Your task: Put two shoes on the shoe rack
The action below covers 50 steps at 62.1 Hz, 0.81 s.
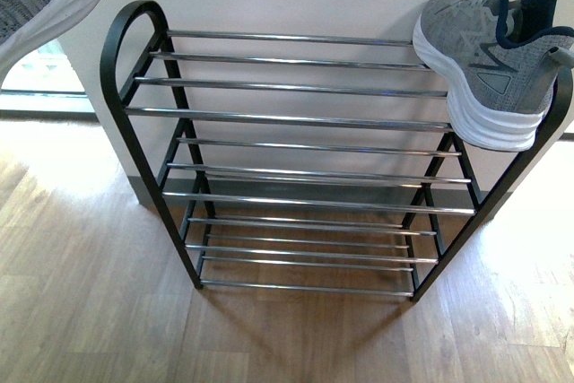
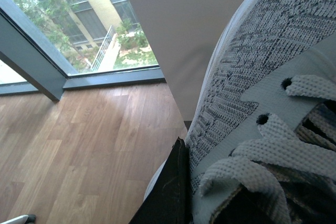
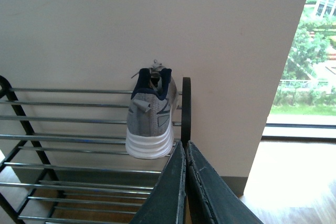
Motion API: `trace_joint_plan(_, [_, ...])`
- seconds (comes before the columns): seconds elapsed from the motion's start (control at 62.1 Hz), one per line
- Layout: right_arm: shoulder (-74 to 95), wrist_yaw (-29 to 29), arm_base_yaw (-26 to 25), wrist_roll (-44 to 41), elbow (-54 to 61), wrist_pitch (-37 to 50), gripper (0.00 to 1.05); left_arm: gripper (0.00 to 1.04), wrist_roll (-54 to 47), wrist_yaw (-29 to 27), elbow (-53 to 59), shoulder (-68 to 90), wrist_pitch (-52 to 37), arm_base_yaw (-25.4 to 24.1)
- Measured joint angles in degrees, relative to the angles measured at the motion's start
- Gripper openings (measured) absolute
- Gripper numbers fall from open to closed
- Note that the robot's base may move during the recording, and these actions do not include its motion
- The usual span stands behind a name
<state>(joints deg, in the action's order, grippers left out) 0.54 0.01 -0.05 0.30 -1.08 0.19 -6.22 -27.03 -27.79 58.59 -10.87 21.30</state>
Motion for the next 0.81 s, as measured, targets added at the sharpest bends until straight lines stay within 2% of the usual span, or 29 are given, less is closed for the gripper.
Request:
trace_joint_plan(0.193, [-0.2, 0.0, 0.0, 0.0, 0.0, 0.0, 0.01, 0.02, 0.0, 0.0, 0.0, 0.0, 0.0, 0.0])
trace_joint_plan(0.226, [-0.2, 0.0, 0.0, -0.1, 0.0, 0.0, 0.05, 0.02, 0.0, 0.0, 0.0, 0.0, 0.0, 0.0])
trace_joint_plan(0.451, [-0.2, 0.0, 0.0, -0.1, 0.0, 0.0, 0.45, 0.02, 0.0, 0.0, 0.0, 0.0, 0.0, 0.0])
trace_joint_plan(0.741, [-0.2, 0.2, 0.0, -0.1, 0.0, -0.1, 0.93, 0.02, 0.0, -0.3, 0.0, 0.0, 0.0, 0.0])
trace_joint_plan(0.773, [-0.2, 0.2, 0.0, -0.1, 0.0, -0.1, 0.97, 0.02, 0.8, -1.9, 0.0, 0.3, -0.5, 0.6])
trace_joint_plan(0.806, [-0.3, 0.2, 0.0, -0.1, 0.0, -0.1, 0.97, 0.02, 2.6, -7.2, -0.4, 1.6, -1.3, 1.9])
